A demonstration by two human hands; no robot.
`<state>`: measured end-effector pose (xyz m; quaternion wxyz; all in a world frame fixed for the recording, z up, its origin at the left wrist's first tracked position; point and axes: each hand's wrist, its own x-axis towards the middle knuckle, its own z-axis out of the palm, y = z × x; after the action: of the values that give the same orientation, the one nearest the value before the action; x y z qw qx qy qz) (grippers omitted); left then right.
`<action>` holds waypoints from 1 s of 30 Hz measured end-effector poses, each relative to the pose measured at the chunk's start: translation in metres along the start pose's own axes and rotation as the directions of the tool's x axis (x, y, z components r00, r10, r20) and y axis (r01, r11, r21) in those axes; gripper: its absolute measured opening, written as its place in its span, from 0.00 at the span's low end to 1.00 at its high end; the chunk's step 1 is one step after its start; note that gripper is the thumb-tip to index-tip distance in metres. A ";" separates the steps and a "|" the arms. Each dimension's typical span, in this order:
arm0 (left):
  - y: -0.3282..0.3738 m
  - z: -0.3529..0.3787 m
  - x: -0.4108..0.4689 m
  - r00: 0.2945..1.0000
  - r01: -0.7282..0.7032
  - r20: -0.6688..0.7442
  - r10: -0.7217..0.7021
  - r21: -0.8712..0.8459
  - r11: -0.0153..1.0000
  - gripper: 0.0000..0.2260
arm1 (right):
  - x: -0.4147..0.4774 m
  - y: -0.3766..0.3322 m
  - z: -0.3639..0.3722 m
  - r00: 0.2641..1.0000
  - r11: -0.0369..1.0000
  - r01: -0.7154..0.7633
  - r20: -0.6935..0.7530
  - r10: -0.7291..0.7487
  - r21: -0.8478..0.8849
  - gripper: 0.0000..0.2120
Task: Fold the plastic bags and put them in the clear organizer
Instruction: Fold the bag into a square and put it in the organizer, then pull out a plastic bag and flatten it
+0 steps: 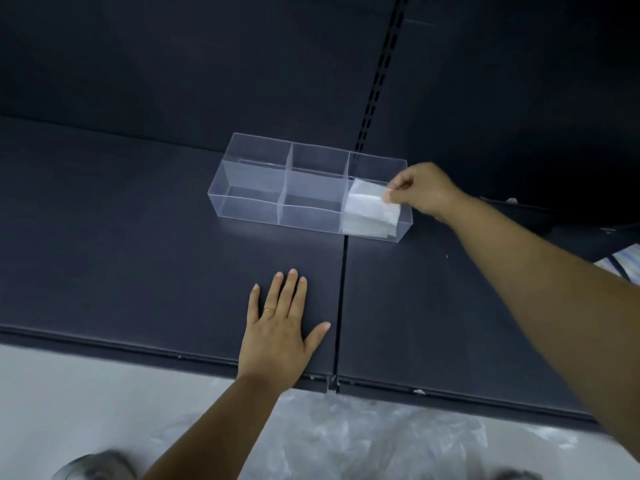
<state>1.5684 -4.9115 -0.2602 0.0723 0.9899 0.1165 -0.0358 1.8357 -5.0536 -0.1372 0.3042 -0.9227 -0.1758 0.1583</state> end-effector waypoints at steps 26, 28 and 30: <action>0.001 0.000 0.000 1.000 -0.005 -0.026 0.006 0.011 1.000 0.37 | -0.182 -0.003 0.097 0.830 0.937 0.338 -0.441 -0.341 -0.087 0.05; 0.000 0.002 0.001 1.000 -0.010 -0.014 0.010 0.006 1.000 0.37 | -0.261 0.009 0.145 0.865 0.904 0.408 -0.263 -0.428 -0.127 0.05; 0.000 0.004 0.002 1.000 -0.016 0.001 0.016 0.009 1.000 0.36 | -0.312 0.034 0.188 0.949 0.923 0.314 0.033 -0.315 -0.221 0.10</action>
<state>1.5702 -4.9111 -0.2641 0.0679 0.9911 0.1082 -0.0360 1.4910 -5.1150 -0.2444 0.2202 -0.9111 -0.3377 0.0854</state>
